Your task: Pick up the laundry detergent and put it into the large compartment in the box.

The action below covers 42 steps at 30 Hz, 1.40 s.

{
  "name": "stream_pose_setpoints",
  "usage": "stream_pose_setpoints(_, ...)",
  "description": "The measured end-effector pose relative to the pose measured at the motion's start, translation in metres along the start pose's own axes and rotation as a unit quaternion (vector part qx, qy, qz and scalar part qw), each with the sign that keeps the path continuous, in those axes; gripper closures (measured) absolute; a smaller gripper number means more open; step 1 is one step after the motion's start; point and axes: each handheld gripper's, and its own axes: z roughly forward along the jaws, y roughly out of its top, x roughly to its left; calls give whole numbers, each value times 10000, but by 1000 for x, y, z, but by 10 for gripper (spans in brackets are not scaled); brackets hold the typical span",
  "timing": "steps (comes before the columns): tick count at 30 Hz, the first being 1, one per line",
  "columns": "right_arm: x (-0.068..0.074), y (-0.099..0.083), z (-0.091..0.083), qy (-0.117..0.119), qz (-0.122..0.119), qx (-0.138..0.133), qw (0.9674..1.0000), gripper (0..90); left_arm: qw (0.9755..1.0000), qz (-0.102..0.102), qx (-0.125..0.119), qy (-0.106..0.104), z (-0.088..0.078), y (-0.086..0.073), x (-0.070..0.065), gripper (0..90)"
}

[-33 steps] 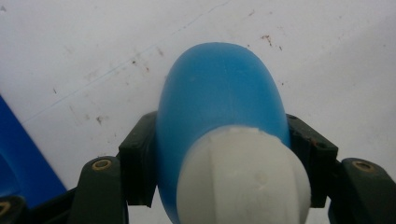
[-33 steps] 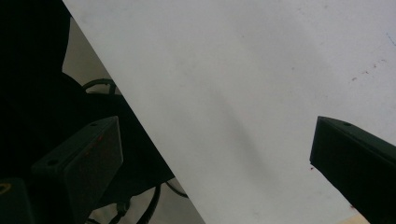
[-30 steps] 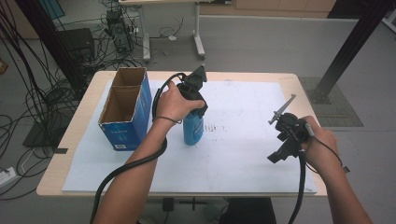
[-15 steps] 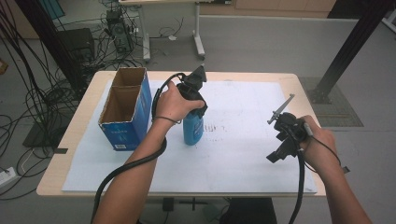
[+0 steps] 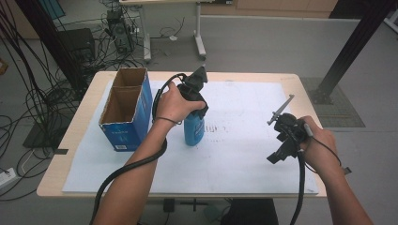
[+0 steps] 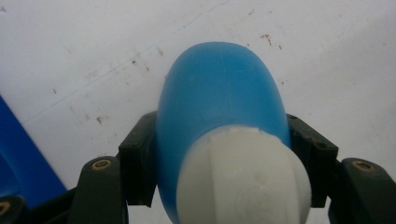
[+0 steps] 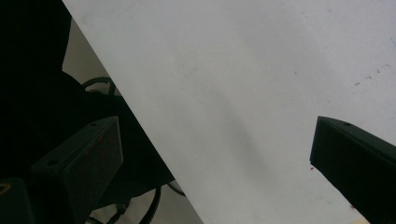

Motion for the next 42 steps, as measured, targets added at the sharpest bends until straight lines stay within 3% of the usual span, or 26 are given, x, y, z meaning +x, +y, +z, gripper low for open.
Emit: stream_pose_setpoints(42,-1,0,-2,2,-7,-7,10000,20,10000,7,54,42,0,2,-1,375)
